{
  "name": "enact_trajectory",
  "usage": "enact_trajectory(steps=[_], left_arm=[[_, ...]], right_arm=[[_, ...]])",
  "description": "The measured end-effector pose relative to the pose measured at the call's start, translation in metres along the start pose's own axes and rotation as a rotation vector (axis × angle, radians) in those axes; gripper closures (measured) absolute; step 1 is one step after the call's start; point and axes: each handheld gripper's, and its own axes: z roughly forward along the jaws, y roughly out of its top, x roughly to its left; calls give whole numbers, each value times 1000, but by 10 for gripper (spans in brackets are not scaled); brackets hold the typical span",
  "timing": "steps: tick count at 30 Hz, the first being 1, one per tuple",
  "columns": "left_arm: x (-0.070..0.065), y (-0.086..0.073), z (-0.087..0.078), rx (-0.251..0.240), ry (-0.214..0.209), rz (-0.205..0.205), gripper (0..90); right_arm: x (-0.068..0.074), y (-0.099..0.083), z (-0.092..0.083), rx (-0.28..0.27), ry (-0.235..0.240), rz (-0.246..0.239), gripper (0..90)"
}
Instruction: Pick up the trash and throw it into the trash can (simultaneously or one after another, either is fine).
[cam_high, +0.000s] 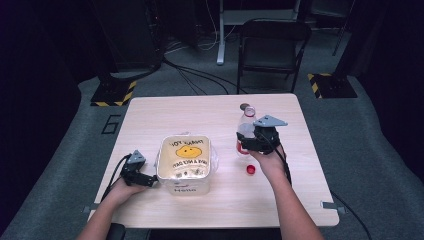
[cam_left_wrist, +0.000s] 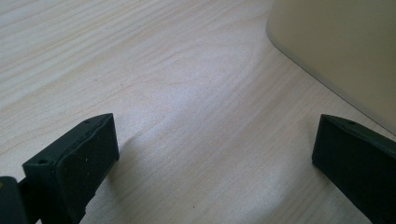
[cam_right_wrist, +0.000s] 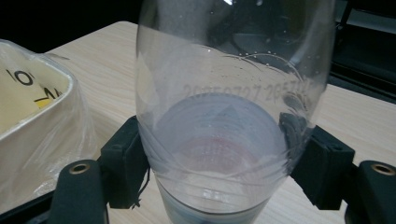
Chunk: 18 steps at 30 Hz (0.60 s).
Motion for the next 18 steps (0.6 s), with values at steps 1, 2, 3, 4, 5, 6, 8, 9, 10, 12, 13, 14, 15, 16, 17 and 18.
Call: enact_trajectory(steps=[1,2,3,4,5,6,8,9,10,12,13,14,15,16,17,18], left_arm=[[0,0,0,1,0,0,2],[0,0,0,0,0,0,2],[0,0,0,0,0,0,2],[0,0,0,4,-1,1,2],[0,0,0,3,-1,1,2],[0,0,0,3,-1,1,2],[0,0,0,3,-1,1,2],[0,0,0,4,-1,1,2],[0,0,0,3,-1,1,2],[0,0,0,3,-1,1,2],[0,0,0,3,-1,1,2],[0,0,0,3,-1,1,2],[0,0,0,4,-1,2,2],[0,0,0,3,-1,1,2],[0,0,0,4,-1,1,2],[0,0,0,3,-1,2,2]], right_arm=[[1,1,-1,0,2,-1,273],[1,1,-2,0,2,-2,273],[2,2,-3,2,3,-5,274],[2,3,-4,3,7,-5,274],[2,4,-5,3,8,-4,273],[3,5,-7,1,9,-7,274],[4,8,-9,-1,15,-1,274],[4,9,-11,-2,21,0,274],[4,10,-12,-4,25,1,274],[6,13,-14,-9,30,-3,274],[7,14,-15,-15,32,-6,274],[8,16,-16,-17,36,-5,274],[9,17,-17,-16,39,-6,274],[10,18,-17,-15,42,-9,274],[11,19,-17,-16,43,-15,274],[12,20,-18,-15,46,-17,274]])
